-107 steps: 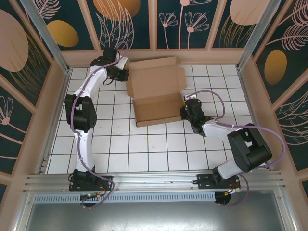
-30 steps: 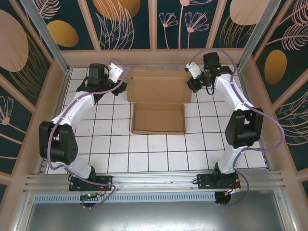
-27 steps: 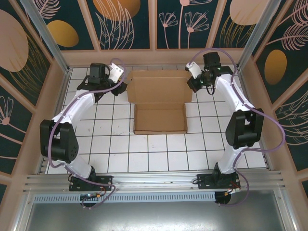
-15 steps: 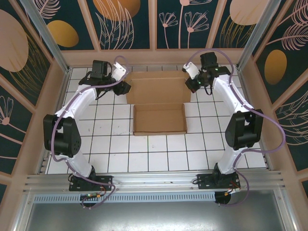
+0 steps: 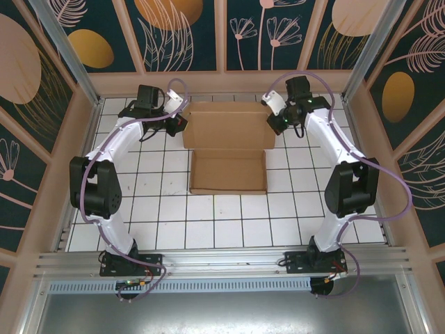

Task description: Fold the paper box

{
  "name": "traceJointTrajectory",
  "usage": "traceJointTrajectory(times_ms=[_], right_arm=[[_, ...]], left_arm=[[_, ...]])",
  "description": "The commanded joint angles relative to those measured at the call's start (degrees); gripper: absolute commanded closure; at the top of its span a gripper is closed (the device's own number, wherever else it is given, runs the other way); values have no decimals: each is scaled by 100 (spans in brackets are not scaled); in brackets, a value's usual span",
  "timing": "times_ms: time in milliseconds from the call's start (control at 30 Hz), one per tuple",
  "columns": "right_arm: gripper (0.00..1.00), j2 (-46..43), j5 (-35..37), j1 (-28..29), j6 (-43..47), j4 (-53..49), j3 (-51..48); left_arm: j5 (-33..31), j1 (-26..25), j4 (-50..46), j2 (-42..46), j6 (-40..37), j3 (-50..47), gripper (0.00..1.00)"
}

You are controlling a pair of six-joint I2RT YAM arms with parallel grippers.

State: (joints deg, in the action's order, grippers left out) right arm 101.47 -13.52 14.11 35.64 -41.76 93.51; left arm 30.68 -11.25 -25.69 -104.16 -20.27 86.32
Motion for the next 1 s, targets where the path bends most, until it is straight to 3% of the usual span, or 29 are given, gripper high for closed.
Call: traceJointTrajectory(times_ms=[0,400,600,733,833,967], right_arm=[[100,-302,215,202,57,76,-96],[100,-275,490,254,-39,185,-130],[100,-225,464,273,-153,211,-113],[100,-302,530,324,-229,292,-175],[100,-369,930,362,-755,705,-227],[100,-421,1412,407,-1816,1328,-296]], left_arm=[[392,-36,106,27,93,124,92],[377,-62,-176,95,-57,116,83],[397,-58,-217,159,-74,82,100],[315,-85,-196,156,-58,102,100],[45,-171,275,328,75,-133,100],[-696,-443,1603,772,505,-783,100]])
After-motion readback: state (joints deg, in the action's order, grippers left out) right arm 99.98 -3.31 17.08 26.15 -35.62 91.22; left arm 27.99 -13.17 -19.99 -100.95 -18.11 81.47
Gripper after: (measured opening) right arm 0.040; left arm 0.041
